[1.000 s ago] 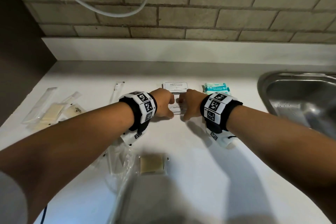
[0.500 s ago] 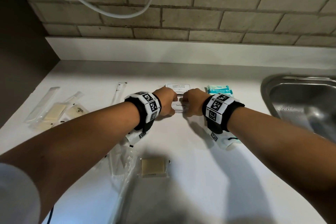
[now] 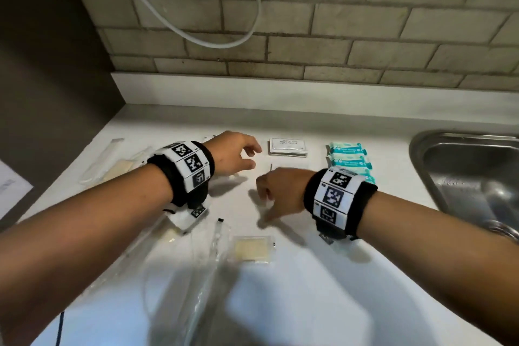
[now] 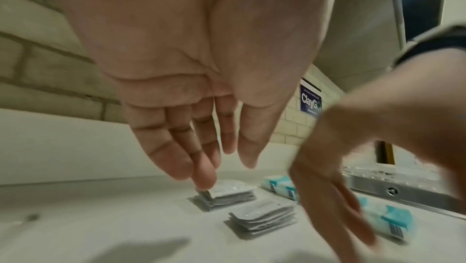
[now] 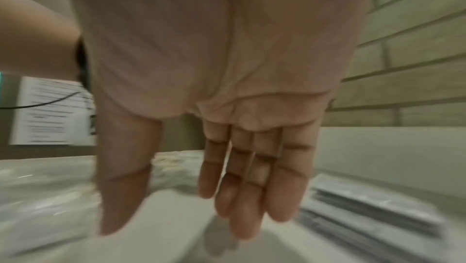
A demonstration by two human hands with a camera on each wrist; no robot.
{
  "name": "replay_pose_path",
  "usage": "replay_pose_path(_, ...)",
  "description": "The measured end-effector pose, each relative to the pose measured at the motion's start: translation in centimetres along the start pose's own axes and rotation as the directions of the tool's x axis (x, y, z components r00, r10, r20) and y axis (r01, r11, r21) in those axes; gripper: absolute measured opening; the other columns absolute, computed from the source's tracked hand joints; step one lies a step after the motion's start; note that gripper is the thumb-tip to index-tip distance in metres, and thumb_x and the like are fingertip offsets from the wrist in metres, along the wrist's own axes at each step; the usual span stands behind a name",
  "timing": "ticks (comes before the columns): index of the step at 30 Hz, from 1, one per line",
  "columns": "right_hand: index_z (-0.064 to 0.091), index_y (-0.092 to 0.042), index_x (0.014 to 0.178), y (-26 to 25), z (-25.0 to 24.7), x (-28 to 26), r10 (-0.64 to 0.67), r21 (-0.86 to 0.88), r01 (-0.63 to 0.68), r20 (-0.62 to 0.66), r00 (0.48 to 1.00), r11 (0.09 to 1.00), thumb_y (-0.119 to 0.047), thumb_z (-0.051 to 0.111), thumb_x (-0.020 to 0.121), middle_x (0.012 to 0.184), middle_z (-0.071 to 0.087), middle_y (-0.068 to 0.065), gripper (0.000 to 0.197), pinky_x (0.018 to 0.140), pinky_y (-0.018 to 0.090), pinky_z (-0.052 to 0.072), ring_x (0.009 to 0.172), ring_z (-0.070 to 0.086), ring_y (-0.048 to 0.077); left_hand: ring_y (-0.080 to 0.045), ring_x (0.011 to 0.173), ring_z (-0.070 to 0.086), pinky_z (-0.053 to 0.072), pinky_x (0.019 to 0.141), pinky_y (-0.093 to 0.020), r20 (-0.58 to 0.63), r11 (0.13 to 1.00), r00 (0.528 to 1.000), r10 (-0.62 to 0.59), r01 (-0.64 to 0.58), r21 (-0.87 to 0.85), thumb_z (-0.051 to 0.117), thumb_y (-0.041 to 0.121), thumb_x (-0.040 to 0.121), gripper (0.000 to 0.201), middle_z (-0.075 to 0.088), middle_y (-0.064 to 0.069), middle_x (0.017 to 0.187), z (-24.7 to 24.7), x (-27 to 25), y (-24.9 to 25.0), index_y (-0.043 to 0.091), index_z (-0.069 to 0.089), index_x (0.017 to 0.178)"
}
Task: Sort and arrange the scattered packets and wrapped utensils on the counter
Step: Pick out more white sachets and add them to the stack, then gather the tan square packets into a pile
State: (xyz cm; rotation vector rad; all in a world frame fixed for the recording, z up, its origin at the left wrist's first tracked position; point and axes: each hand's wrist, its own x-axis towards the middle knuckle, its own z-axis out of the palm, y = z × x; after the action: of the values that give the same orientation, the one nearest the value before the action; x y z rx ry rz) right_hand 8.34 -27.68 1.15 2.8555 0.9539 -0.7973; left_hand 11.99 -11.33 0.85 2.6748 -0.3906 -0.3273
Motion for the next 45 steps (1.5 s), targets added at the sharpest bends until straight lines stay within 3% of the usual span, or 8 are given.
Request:
replay_pose_path(8,0.059,-0.010,0.081,-4.6,1.6,-0.2,0.007,-0.032,-0.001,0.179,0.984,0.999,-0.024,0.078,0.071,0.088,0.068,0.004,0.026,0.052,0.022,0.040,0.074,0.055,0.020,-0.007,0.081,0.057,0.040,0.071,-0.012,-0.128,0.976,0.967,-0.218,0.212,-0.057,0.065,0.018,0.088,0.031,0.065,0.006,0.102,-3.2,-8.6,-7.7,0.017,0.064,0.119)
replay_pose_path(12,0.066,-0.010,0.098,-4.6,-1.4,1.4,0.052,-0.131,-0.054,-0.025,0.998,0.990,-0.030,0.075,0.076,0.103,0.067,0.007,0.031,0.071,0.029,0.049,0.088,0.060,0.023,-0.016,0.111,0.056,0.040,0.092,-0.022,-0.028,0.919,0.920,-0.390,0.391,0.050,0.075,0.042,0.077,0.064,0.056,0.001,0.130,-1.6,-11.6,-11.2,0.021,0.052,0.132)
replay_pose_path(16,0.045,-0.023,0.067,-7.1,-4.0,3.3,-0.004,0.016,0.007,-0.226,0.974,1.000,-0.027,0.074,0.078,0.080,0.051,-0.004,0.032,0.053,0.023,0.032,0.084,0.048,0.021,-0.020,0.130,0.046,0.036,0.101,-0.025,0.061,0.901,0.905,-0.422,0.410,0.145,0.067,0.045,0.084,0.069,0.044,-0.002,0.144,-0.1,-13.9,-12.8,0.022,0.041,0.144)
replay_pose_path(19,0.045,-0.018,0.079,-9.5,-4.4,4.8,-0.062,0.027,0.072,-0.267,0.962,0.997,-0.020,0.064,0.084,0.087,0.050,-0.001,0.019,0.059,0.026,0.033,0.083,0.045,0.021,-0.019,0.130,0.048,0.038,0.100,-0.023,0.076,0.906,0.908,-0.413,0.401,0.137,0.062,0.034,0.085,0.062,0.045,-0.001,0.145,0.2,-14.3,-13.6,0.024,0.044,0.143)
replay_pose_path(26,0.046,-0.015,0.120,-14.1,-1.9,7.3,-0.175,0.041,0.180,-0.110,0.978,0.983,-0.031,0.055,0.092,0.101,0.057,0.005,0.033,0.073,0.030,0.045,0.087,0.054,0.022,-0.013,0.063,0.050,0.045,0.055,-0.027,0.053,0.945,0.948,-0.314,0.306,0.114,0.061,0.009,0.072,0.032,0.053,0.002,0.077,0.6,-14.6,-14.0,0.023,0.066,0.101)
replay_pose_path(33,0.057,-0.026,0.106,-15.4,0.3,10.2,-0.247,-0.244,0.244,0.019,0.969,0.939,-0.030,0.061,0.084,0.105,0.050,0.002,0.022,0.087,0.036,0.050,0.101,0.055,0.025,-0.026,0.122,0.047,0.041,0.101,-0.032,-0.211,0.917,0.897,-0.387,0.399,0.014,0.059,0.016,0.087,0.036,0.048,-0.006,0.127,-0.7,-12.8,-17.1,0.020,0.059,0.122)
replay_pose_path(39,0.059,-0.023,0.094,-15.2,-0.9,9.7,-0.272,-0.099,0.277,0.060,0.960,0.956,-0.029,0.075,0.075,0.086,0.060,-0.011,0.025,0.082,0.026,0.046,0.088,0.056,0.013,-0.037,0.121,0.049,0.045,0.098,-0.047,-0.142,0.747,0.761,-0.633,0.649,0.143,0.065,0.041,0.081,0.065,0.051,-0.016,0.131,-2.4,-11.8,-19.5,0.012,0.039,0.133)
replay_pose_path(45,0.063,-0.026,0.086,-15.7,0.3,9.5,-0.197,-0.025,0.208,0.233,0.952,0.978,-0.047,0.085,0.058,0.090,0.070,-0.008,0.041,0.086,0.038,0.053,0.087,0.064,0.016,-0.025,0.118,0.057,0.048,0.094,-0.031,-0.220,0.792,0.762,-0.609,0.602,-0.103,0.076,0.018,0.074,0.075,0.058,-0.008,0.130,-3.3,-12.2,-20.7,0.012,0.038,0.138)
